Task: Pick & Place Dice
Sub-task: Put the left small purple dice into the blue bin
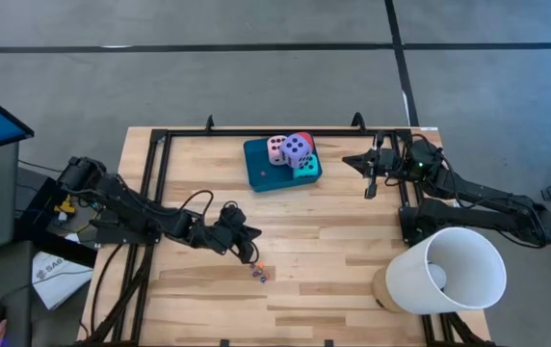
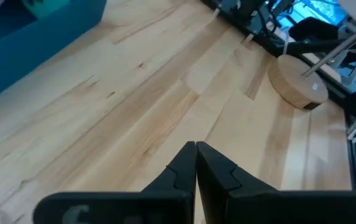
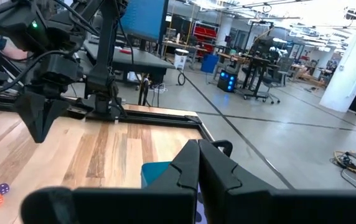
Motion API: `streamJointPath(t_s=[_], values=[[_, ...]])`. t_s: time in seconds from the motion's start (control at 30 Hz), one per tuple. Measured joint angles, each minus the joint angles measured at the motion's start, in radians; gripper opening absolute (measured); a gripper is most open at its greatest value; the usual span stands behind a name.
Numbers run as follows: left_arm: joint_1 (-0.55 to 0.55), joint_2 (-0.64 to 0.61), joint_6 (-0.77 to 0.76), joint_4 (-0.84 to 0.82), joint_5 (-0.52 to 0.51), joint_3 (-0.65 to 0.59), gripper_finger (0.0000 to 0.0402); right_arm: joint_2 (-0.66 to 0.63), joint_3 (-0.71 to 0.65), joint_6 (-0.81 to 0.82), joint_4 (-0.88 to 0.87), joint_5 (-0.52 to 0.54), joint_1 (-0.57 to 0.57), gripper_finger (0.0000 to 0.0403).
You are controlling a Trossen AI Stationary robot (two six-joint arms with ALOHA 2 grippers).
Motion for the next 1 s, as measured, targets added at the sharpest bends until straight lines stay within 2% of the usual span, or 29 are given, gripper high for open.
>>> streamJointPath(t_s=[0.27, 0.6, 0.73, 0.83, 1.0], values=[[-0.01, 0.161, 0.051, -0.064, 0.061, 0.136, 0.0, 0.0, 0.0, 0.003, -0.012, 0.0, 0.0, 0.0], [-0.054, 0.365, -0.006, -0.44, 0.174, 0.356, 0.0, 0.0, 0.0, 0.003, -0.045, 0.0, 0.0, 0.0], [-0.084, 0.391, -0.002, -0.602, 0.187, 0.426, 0.0, 0.0, 0.0, 0.003, -0.051, 0.0, 0.0, 0.0], [-0.108, 0.395, -0.014, -0.694, 0.188, 0.435, 0.0, 0.0, 0.0, 0.003, -0.053, 0.0, 0.0, 0.0], [-0.14, 0.394, -0.013, -0.727, 0.189, 0.437, 0.0, 0.0, 0.0, 0.003, -0.055, 0.0, 0.0, 0.0]])
